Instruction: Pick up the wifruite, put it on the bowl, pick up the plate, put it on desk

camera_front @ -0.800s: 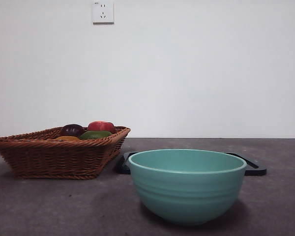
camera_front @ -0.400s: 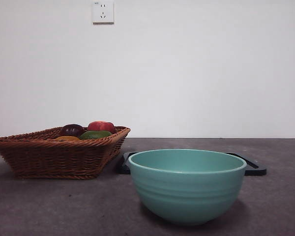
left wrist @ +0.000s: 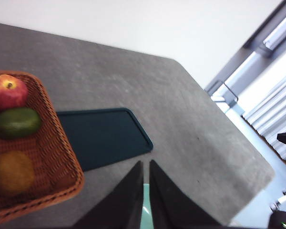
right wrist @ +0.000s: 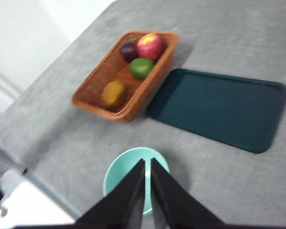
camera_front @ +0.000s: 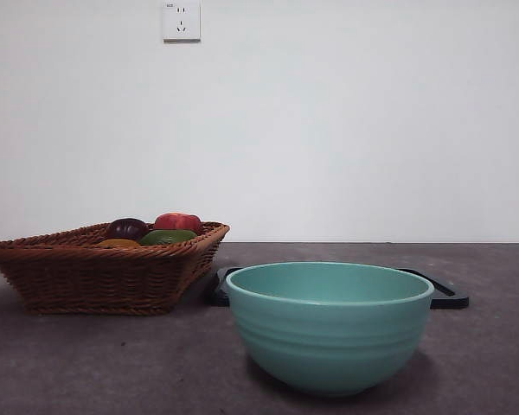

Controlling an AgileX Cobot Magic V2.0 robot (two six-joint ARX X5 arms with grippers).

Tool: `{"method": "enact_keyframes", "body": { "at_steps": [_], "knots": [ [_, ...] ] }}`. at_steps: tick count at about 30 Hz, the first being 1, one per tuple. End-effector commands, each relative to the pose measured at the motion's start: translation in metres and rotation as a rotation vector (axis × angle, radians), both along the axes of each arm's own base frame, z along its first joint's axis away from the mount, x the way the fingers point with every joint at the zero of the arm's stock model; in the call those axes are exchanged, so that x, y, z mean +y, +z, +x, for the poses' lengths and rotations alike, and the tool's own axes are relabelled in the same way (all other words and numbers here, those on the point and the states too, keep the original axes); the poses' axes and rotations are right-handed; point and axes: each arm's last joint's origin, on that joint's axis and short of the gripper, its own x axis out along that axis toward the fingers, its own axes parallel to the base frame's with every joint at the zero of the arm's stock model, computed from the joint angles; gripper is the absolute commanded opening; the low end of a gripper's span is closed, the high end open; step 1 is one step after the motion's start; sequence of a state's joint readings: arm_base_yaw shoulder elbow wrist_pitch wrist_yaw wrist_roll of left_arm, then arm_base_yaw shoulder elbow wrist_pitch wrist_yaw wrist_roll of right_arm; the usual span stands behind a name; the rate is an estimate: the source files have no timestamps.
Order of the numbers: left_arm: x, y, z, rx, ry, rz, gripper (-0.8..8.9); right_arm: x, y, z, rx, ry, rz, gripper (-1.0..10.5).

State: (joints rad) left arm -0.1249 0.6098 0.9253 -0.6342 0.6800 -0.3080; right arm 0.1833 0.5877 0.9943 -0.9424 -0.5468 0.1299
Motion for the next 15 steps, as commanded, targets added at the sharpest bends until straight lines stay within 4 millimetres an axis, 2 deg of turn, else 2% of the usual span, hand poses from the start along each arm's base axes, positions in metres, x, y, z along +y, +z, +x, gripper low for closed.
{"method": "enact_keyframes", "body": {
  "at_steps": [1,12,14,15],
  "knots": [
    [-0.0033,0.0088,0.0049,0.004,-0.034,0.015,0.18,0.004,0.0067,0.0025,-0.027,0.059,-0.021,0.1],
    [-0.0105,0.0056,0.0112,0.121,-0.137,0.138,0.28,0.0076,0.0065,0.0068,-0.034,0.104,-0.047,0.1],
    [-0.0105,0.0056,0.0109,0.123,-0.137,0.138,0.77,0.0076,0.0063,0.0067,-0.032,0.104,-0.047,0.1],
    [-0.0104,0.0056,0.0108,0.122,-0.137,0.138,1.5,0.0076,0.0061,0.0065,-0.028,0.104,-0.047,0.2]
  ]
}}
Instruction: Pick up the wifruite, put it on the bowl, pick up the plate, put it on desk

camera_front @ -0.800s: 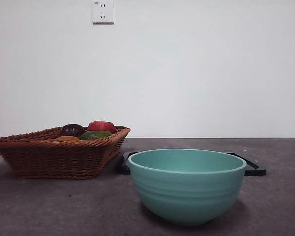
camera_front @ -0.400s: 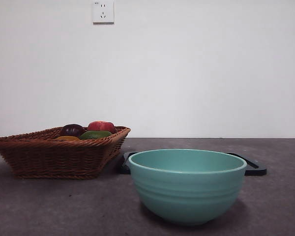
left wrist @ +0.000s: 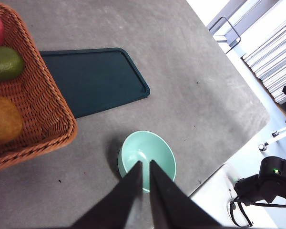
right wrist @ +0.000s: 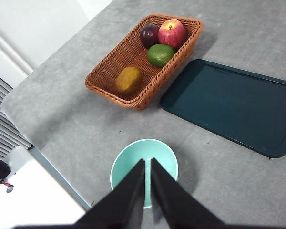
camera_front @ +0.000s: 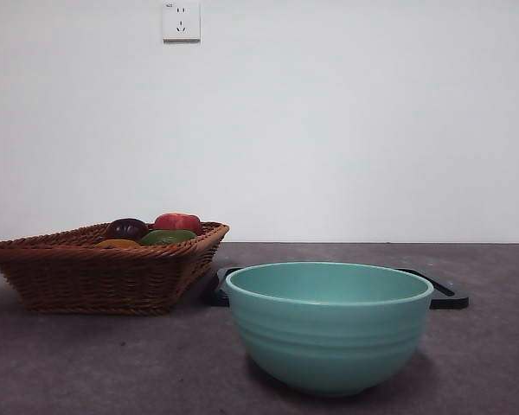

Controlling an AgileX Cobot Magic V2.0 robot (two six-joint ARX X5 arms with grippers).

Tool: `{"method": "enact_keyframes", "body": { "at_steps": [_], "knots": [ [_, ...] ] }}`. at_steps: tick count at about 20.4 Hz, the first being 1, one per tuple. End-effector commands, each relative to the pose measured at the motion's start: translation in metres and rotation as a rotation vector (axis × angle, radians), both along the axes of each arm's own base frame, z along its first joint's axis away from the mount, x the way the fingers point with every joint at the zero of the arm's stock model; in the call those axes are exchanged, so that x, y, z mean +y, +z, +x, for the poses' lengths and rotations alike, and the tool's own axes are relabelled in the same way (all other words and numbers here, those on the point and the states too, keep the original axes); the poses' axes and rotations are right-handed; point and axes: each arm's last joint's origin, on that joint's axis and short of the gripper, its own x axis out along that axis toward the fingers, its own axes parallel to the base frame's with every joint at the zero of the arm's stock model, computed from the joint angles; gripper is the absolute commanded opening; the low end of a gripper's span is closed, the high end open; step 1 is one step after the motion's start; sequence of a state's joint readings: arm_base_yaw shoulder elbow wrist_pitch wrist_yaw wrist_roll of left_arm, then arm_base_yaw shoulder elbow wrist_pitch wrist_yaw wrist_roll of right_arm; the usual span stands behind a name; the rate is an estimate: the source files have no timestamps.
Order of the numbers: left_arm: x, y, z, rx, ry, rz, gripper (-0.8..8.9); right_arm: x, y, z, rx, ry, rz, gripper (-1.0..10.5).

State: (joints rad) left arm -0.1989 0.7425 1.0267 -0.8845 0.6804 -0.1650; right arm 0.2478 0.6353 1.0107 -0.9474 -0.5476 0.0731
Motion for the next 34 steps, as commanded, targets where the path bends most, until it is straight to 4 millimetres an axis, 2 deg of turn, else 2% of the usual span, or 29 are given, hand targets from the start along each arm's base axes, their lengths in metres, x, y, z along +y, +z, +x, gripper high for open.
{"method": "enact_keyframes", "body": {
  "at_steps": [1,2,4,6,9,15,18,24,28,31,34],
  "knots": [
    [0.0,0.008,-0.001,-0.05,-0.018,0.004,2.51,0.0,0.005,-0.001,-0.024,0.014,-0.006,0.5],
    [0.0,0.008,-0.001,-0.052,-0.018,0.004,3.47,0.0,0.005,-0.001,-0.023,0.014,-0.006,1.0],
    [0.0,0.008,-0.002,-0.055,-0.018,0.003,5.46,0.0,0.005,-0.001,-0.022,0.013,-0.005,2.7],
    [0.0,0.009,-0.003,-0.059,-0.017,0.002,6.21,0.0,0.005,-0.001,-0.014,0.009,0.001,4.3],
    [0.0,0.008,-0.003,-0.052,-0.015,0.0,6.26,0.0,0.005,-0.001,-0.011,0.007,0.003,5.6],
    [0.0,0.008,-0.003,-0.047,-0.015,0.0,6.25,0.0,0.005,-0.001,-0.012,0.007,0.003,5.6],
    [-0.001,0.009,0.004,-0.019,-0.009,0.01,6.21,0.0,0.005,-0.001,-0.012,0.007,0.003,5.6],
    [-0.008,0.014,0.04,0.08,0.09,0.161,6.21,-0.003,0.007,-0.014,-0.052,0.007,0.013,5.6],
    [-0.02,0.012,0.079,0.172,0.157,0.301,6.21,-0.006,0.006,-0.025,-0.051,0.004,0.014,5.6],
    [-0.035,0.002,0.111,0.252,0.183,0.403,6.21,-0.008,0.005,-0.031,-0.025,-0.006,0.028,5.6],
    [-0.052,-0.018,0.142,0.312,0.223,0.517,6.2,-0.009,0.005,-0.036,-0.034,-0.01,0.038,5.6]
  ]
}}
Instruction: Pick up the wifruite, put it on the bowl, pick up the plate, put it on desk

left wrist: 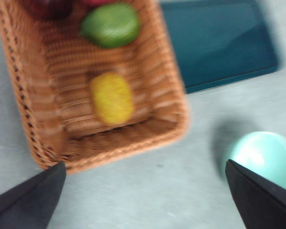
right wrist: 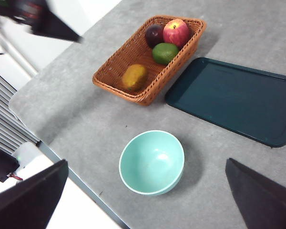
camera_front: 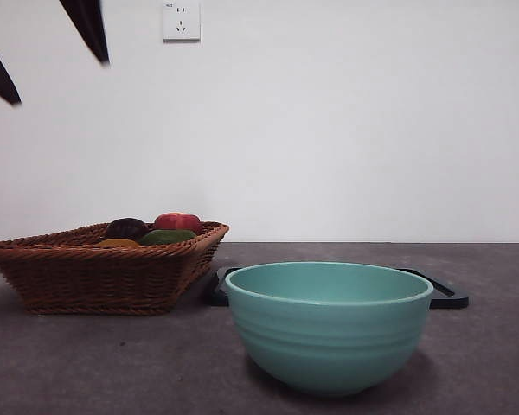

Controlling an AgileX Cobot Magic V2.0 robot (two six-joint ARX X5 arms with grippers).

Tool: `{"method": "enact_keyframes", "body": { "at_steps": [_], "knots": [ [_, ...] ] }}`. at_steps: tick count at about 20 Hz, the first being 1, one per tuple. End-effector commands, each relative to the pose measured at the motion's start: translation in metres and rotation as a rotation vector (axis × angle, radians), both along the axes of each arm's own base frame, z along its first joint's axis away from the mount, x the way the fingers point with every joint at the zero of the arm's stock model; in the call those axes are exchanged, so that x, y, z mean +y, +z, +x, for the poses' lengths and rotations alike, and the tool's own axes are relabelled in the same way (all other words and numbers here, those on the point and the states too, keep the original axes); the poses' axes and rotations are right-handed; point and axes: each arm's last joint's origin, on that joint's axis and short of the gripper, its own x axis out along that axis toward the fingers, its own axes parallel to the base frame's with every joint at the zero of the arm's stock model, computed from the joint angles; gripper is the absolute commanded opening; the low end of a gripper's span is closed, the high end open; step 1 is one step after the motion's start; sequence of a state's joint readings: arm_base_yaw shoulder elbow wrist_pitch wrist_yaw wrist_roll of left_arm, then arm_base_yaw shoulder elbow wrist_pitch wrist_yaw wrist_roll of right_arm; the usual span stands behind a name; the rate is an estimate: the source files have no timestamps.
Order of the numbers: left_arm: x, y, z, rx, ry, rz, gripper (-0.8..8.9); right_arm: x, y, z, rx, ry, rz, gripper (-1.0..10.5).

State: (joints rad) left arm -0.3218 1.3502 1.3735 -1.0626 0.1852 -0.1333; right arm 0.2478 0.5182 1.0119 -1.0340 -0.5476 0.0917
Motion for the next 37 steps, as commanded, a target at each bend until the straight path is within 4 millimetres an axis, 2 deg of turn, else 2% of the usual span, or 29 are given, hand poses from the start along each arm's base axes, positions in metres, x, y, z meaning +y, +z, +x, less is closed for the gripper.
{"method": "enact_keyframes", "body": {
  "at_steps": [1,5,10,18,21,25,27,30,33,37],
  "knots": [
    [-0.014,-0.012,0.024,0.021,0.027,0.081,6.2,-0.001,0.006,-0.005,-0.017,-0.005,0.026,5.6],
    [-0.032,-0.049,0.057,0.083,0.024,0.134,6.2,-0.002,0.008,-0.009,-0.03,-0.008,0.037,5.6],
    [-0.045,-0.09,0.088,0.131,0.037,0.143,6.16,-0.002,0.008,-0.009,-0.029,-0.01,0.039,5.6],
    [-0.053,-0.133,0.11,0.183,0.032,0.174,5.99,-0.002,0.008,-0.009,-0.029,-0.01,0.039,5.6],
    [-0.054,-0.137,0.111,0.193,0.032,0.178,4.97,-0.002,0.008,-0.009,-0.028,-0.01,0.04,5.6],
    [-0.053,-0.138,0.11,0.202,0.031,0.182,4.91,-0.002,0.008,-0.009,-0.028,-0.01,0.04,5.6],
    [-0.053,-0.138,0.11,0.208,0.031,0.184,4.35,-0.002,0.008,-0.009,-0.028,-0.01,0.04,5.6],
    [-0.053,-0.142,0.109,0.235,0.029,0.195,4.13,-0.002,0.008,-0.009,-0.028,-0.01,0.04,5.6],
    [-0.053,-0.145,0.109,0.25,0.027,0.202,3.05,-0.002,0.008,-0.009,-0.028,-0.01,0.04,5.6],
    [-0.053,-0.143,0.109,0.251,0.027,0.202,3.02,-0.002,0.008,-0.009,-0.024,-0.013,0.043,5.6]
  ]
}}
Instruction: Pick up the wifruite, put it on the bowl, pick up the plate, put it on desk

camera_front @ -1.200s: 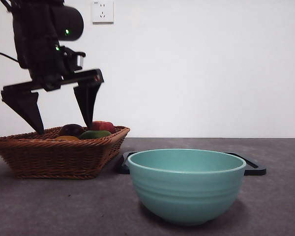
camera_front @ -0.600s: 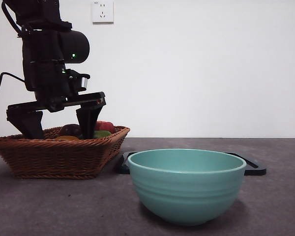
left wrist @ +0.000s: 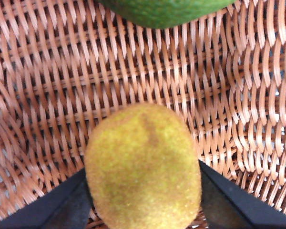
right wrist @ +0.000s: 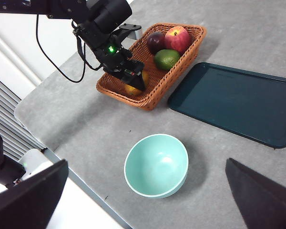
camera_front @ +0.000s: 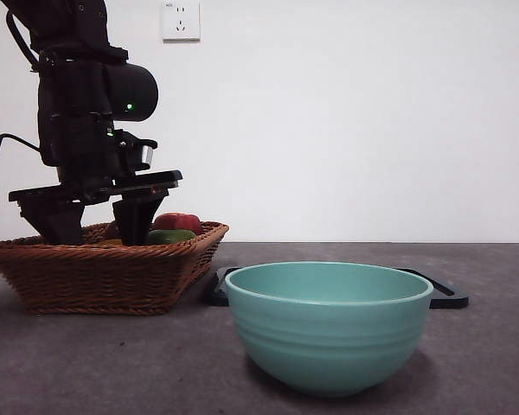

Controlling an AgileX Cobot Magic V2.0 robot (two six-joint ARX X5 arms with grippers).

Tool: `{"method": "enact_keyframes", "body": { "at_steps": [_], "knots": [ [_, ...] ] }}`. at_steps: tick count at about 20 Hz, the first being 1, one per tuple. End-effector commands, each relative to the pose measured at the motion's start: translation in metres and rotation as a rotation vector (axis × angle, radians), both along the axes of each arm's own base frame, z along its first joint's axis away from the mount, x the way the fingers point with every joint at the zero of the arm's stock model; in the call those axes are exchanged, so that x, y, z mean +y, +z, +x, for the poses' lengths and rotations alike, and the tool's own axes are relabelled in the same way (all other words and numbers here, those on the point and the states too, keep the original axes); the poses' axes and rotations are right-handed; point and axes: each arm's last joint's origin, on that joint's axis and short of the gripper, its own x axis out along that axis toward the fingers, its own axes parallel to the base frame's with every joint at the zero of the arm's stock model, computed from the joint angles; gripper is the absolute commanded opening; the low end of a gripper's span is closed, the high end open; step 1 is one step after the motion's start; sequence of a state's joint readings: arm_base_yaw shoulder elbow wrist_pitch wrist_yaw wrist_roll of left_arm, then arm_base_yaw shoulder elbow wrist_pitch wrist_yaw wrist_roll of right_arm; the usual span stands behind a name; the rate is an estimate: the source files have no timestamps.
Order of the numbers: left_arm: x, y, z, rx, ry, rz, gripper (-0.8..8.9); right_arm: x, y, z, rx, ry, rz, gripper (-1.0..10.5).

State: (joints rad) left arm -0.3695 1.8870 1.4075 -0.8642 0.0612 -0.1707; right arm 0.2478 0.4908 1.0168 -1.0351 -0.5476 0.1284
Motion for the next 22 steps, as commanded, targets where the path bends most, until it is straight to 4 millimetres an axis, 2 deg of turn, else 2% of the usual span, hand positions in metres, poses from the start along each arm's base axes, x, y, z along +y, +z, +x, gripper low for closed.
{"method": "enact_keyframes", "body": {
  "at_steps": [1,4,8,12,15,18,22],
  "knots": [
    [-0.004,0.005,0.006,-0.001,-0.007,0.003,3.02,0.0,0.006,-0.002,-0.015,0.0,0.018,5.6],
    [-0.004,0.025,0.008,-0.006,-0.007,0.001,3.02,0.0,0.006,-0.002,-0.014,0.0,0.018,5.6],
    [-0.003,0.065,0.0,-0.04,-0.011,-0.013,3.02,0.0,0.006,-0.002,-0.018,0.002,0.015,5.6],
    [0.0,0.109,-0.033,-0.092,-0.04,-0.034,3.02,-0.001,0.014,-0.007,-0.042,0.001,0.022,5.6],
    [-0.004,0.137,-0.066,-0.128,-0.09,-0.054,3.03,-0.004,0.023,-0.016,-0.054,0.008,0.01,5.6],
    [-0.015,0.155,-0.098,-0.129,-0.139,-0.073,3.03,-0.007,0.029,-0.029,-0.019,0.002,-0.002,5.6],
    [-0.042,0.159,-0.124,-0.088,-0.112,-0.118,3.03,-0.011,0.034,-0.042,0.018,0.002,-0.012,5.6]
  ]
}}
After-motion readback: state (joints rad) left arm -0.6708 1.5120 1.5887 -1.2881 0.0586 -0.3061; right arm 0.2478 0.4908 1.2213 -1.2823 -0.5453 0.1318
